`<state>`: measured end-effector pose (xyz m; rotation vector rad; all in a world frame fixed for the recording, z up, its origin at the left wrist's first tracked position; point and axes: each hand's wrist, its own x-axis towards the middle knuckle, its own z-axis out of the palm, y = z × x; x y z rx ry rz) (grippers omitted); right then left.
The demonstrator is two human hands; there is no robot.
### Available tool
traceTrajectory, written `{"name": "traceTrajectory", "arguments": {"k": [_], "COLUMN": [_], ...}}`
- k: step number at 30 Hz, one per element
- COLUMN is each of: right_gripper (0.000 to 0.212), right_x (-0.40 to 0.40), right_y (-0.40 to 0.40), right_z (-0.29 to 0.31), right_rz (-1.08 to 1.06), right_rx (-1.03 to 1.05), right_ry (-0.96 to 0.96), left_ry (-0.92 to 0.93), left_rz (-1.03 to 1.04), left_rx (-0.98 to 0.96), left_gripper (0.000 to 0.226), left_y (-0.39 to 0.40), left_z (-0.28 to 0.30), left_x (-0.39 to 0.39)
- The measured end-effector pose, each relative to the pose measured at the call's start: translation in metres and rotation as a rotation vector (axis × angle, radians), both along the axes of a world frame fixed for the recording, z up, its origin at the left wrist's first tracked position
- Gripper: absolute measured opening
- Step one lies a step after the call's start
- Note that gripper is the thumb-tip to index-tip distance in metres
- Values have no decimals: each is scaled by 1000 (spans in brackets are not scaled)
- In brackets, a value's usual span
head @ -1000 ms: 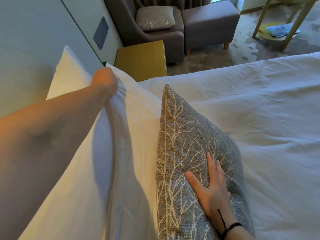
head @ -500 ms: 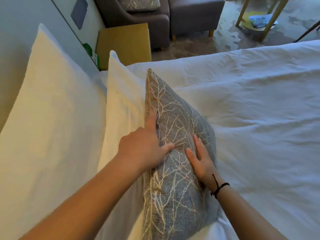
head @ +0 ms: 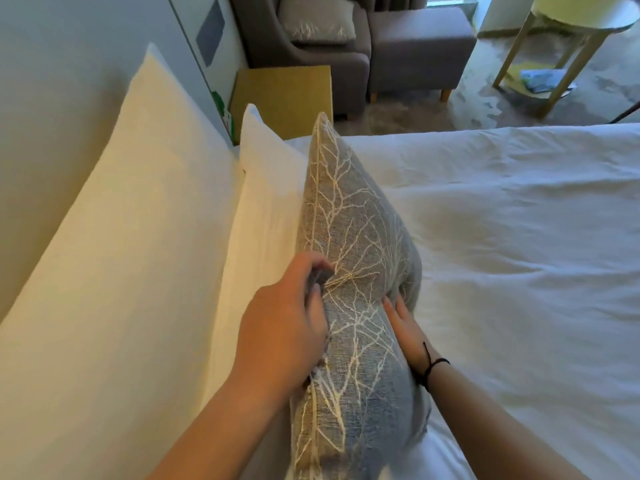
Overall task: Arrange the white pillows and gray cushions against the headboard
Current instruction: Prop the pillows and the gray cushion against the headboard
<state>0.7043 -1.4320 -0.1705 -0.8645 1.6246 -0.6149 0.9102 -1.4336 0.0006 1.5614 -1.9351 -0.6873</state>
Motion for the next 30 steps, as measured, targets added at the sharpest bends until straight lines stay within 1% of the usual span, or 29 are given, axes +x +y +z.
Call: {"name": "traceTrajectory", "arguments": {"k": [1, 3, 6, 7, 9, 11, 14, 16, 19, 20, 22, 23, 24, 25, 26, 28, 29, 30], "right_gripper": [105, 104, 105, 104, 101, 92, 74, 70, 82, 87, 95, 98, 101, 103, 105, 108, 109, 108], "right_x": [3, 1, -7, -9, -11, -13, -6, 8, 35, 42, 54, 60, 66, 71, 75, 82, 83, 83], "right_y": [-3, -7, -7, -6, -2, 5, 25, 41, 68, 76, 90, 99, 105, 111, 116, 125, 127, 129], "right_z": [2, 4, 7, 9, 17, 30, 54, 79, 118, 129, 147, 155, 160, 164, 167, 171, 172, 173], "right_rz": [14, 30, 45, 44, 24, -23, -106, -83, -20, 5, 82, 136, 186, 233, 275, 343, 362, 372], "right_rx": [-4, 16, 94, 116, 148, 168, 109, 40, -92, -128, -195, -217, -224, -223, -220, -224, -227, -231], "right_ry": [1, 22, 72, 84, 92, 87, 65, 61, 55, 74, 163, 199, 223, 244, 270, 328, 346, 355], "left_ry": [-32, -106, -191, -210, -232, -255, -314, -337, -364, -330, -180, -98, -31, -1, -11, -131, -217, -292], "left_rz": [18, 39, 38, 34, 29, 47, 108, 139, 216, 277, 404, 445, 449, 426, 399, 365, 352, 338], "left_rx": [-6, 42, 67, 57, 62, 86, 140, 180, 253, 323, 468, 514, 542, 565, 582, 567, 528, 491], "left_gripper": [27, 23, 19, 22, 34, 44, 50, 53, 66, 73, 83, 82, 74, 63, 51, 28, 19, 15], "left_y": [-4, -11, -9, -5, 9, 34, 86, 125, 184, 202, 230, 243, 253, 262, 269, 279, 282, 283], "left_z": [-1, -5, -7, -6, -3, 0, -6, -14, -32, -37, -45, -46, -47, -47, -47, -46, -45, -43], "left_x": [4, 4, -7, -8, -3, 10, 39, 57, 73, 76, 81, 84, 87, 90, 94, 100, 105, 109]}}
